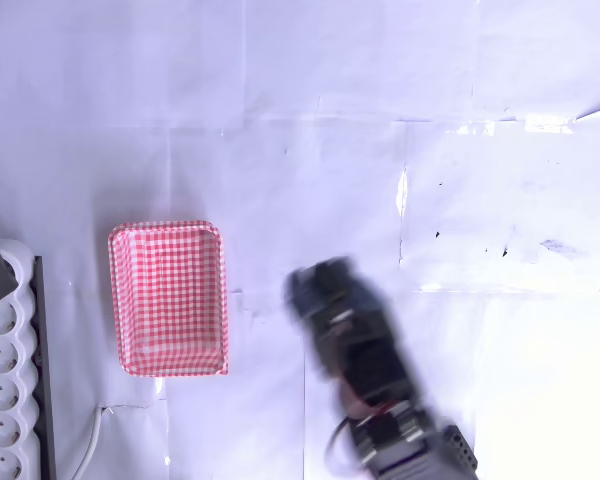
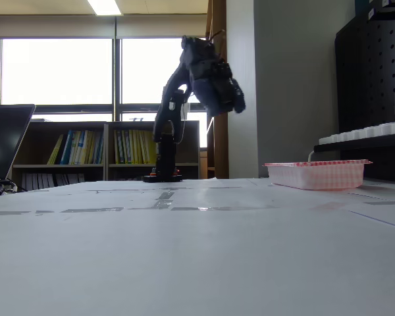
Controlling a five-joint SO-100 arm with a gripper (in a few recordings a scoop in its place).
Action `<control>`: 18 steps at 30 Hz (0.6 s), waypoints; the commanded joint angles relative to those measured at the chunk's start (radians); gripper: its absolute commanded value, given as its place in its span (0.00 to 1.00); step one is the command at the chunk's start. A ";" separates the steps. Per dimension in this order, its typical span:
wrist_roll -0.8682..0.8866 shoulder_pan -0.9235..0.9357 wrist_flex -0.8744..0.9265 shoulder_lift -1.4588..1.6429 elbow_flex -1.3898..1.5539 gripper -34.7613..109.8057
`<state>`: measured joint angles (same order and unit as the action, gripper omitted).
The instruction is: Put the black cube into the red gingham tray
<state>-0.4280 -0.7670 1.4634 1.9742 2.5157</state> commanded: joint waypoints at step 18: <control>0.284 -0.238 -0.723 0.305 -0.161 0.25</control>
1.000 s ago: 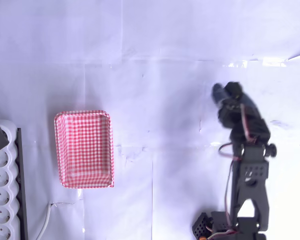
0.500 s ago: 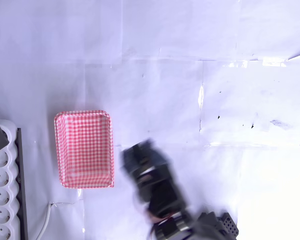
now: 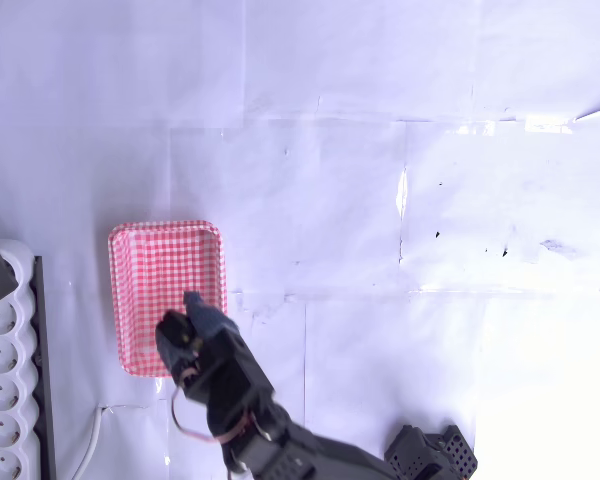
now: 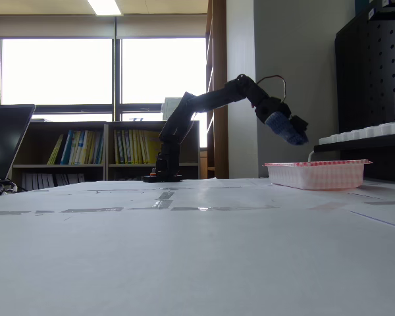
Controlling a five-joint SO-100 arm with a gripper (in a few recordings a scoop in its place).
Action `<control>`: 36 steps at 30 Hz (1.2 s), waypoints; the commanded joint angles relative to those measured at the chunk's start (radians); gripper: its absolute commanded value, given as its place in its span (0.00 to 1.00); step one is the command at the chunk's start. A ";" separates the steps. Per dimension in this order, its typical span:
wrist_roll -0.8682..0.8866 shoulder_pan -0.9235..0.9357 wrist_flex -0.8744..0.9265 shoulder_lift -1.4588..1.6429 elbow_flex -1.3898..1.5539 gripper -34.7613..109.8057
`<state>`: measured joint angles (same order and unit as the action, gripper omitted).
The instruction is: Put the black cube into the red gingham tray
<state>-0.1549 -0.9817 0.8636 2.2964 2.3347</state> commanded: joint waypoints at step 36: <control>-0.071 0.064 -0.077 -0.778 -0.238 0.52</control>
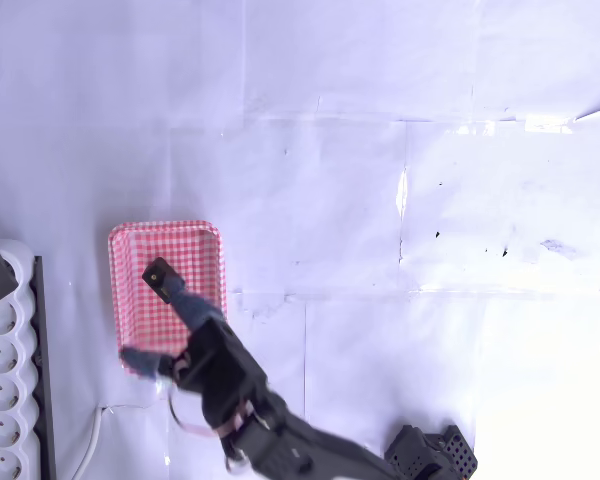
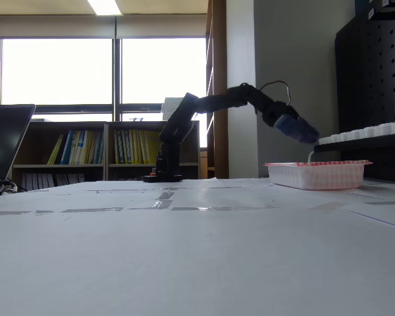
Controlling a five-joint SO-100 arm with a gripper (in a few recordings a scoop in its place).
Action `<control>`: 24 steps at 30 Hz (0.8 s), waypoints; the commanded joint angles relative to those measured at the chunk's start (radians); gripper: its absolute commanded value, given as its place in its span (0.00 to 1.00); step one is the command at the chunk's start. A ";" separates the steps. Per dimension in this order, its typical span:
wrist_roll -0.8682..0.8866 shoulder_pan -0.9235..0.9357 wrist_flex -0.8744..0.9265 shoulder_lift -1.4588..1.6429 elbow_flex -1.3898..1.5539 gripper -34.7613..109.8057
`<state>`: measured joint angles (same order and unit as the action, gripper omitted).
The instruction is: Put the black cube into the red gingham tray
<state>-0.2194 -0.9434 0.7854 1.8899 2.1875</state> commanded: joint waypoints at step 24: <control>0.232 0.793 0.064 -1.818 -1.890 0.24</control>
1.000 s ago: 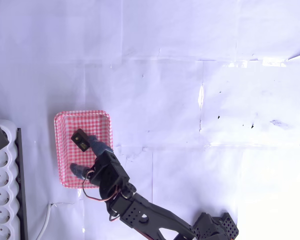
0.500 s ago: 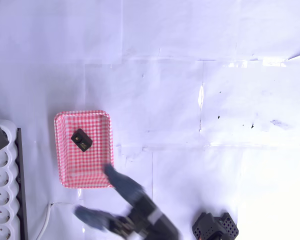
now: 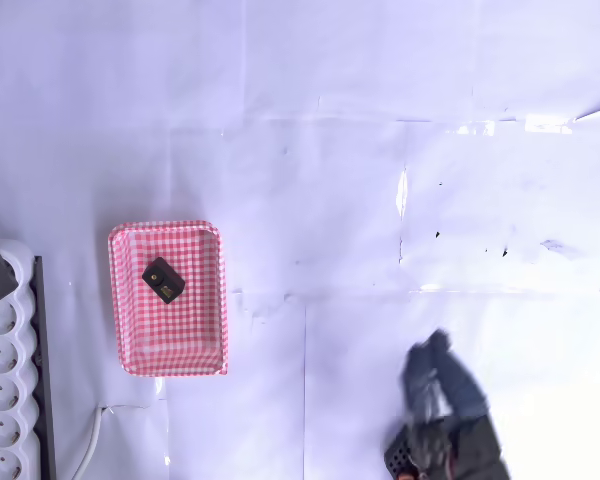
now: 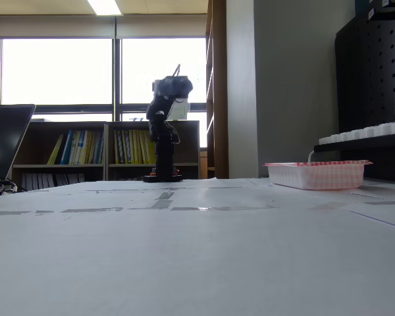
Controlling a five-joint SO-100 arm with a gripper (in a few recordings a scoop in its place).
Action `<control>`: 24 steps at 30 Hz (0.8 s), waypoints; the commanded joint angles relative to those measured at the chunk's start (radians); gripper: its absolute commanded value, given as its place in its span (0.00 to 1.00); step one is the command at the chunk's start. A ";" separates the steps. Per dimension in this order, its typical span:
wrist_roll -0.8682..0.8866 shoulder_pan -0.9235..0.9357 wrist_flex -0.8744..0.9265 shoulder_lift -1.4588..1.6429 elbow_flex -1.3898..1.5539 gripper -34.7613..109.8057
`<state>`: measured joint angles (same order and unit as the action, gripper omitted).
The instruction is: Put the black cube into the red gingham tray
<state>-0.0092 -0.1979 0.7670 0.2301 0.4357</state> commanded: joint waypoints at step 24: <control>0.104 0.153 0.581 -0.414 -0.422 0.24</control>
<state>0.1197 -0.0383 1.2824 -0.1687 0.0031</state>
